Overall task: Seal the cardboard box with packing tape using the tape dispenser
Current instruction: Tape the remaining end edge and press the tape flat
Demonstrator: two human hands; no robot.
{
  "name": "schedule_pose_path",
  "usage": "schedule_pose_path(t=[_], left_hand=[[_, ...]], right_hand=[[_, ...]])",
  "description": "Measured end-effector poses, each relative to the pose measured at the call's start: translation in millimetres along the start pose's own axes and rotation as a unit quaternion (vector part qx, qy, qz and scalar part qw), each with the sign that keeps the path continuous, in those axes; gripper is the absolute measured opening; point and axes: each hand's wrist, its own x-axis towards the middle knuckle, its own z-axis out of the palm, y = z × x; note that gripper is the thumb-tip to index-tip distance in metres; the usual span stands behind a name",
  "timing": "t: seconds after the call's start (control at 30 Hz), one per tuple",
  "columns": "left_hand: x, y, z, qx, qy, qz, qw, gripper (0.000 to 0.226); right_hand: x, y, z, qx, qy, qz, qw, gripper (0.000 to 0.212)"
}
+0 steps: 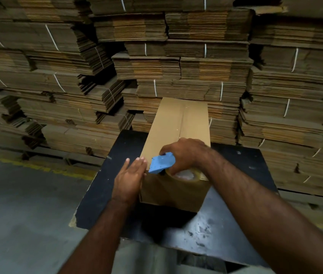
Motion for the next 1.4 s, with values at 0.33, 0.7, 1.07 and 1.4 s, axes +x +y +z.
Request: schedule_pose_path(t=[0.33, 0.7, 1.07, 1.4], left_hand=[[9.4, 2.2, -14.6, -0.065, 0.033, -0.037, 0.997, 0.046], [11.4, 56.9, 9.1, -0.016, -0.004, -0.019, 1.0, 0.07], [10.1, 40.7, 19.2, -0.027, -0.01, 0.002, 1.0, 0.077], [13.2, 107.8, 29.3, -0.047, -0.028, 0.035, 0.998, 0.079]], right_hand=[[-39.2, 56.8, 11.1, -0.024, 0.029, 0.016, 0.999, 0.069], [-22.9, 44.0, 5.5, -0.055, 0.01, 0.03, 0.998, 0.065], [-65.5, 97.0, 26.3, -0.011, 0.024, 0.039, 0.999, 0.074], [-66.4, 78.6, 28.6, -0.024, 0.046, 0.065, 0.997, 0.064]])
